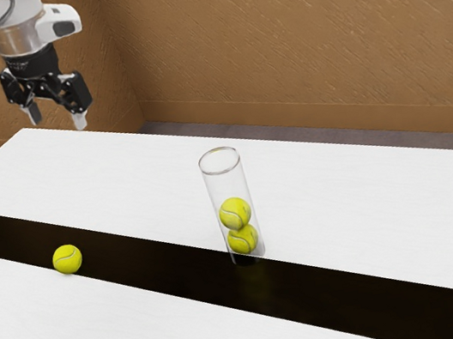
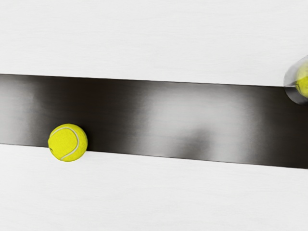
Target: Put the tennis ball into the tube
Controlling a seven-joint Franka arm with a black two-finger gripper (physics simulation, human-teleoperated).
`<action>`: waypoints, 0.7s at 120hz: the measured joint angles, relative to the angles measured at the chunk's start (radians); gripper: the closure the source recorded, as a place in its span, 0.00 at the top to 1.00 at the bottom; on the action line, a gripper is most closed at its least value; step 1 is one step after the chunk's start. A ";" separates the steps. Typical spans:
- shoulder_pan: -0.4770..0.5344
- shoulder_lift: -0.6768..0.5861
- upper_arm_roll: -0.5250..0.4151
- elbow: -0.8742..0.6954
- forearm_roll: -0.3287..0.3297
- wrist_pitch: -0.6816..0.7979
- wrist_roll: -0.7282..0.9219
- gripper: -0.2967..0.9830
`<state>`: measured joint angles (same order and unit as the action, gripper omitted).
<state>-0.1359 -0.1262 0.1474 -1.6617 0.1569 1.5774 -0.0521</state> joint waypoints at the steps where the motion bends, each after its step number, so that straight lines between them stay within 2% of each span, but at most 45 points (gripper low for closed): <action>1: 0.000 0.000 0.000 0.000 0.000 0.000 -0.001 0.77; 24: 0.012 -0.010 0.000 -0.042 0.003 0.019 -0.014 0.77; 54: 0.135 -0.033 0.011 -0.402 0.000 0.189 -0.027 0.77; 68: 0.207 0.012 0.036 -0.478 -0.052 0.271 -0.030 0.77; 84: 0.287 0.110 0.069 -0.497 -0.130 0.352 -0.012 0.77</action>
<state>0.1512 -0.0161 0.2162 -2.1583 0.0269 1.9292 -0.0639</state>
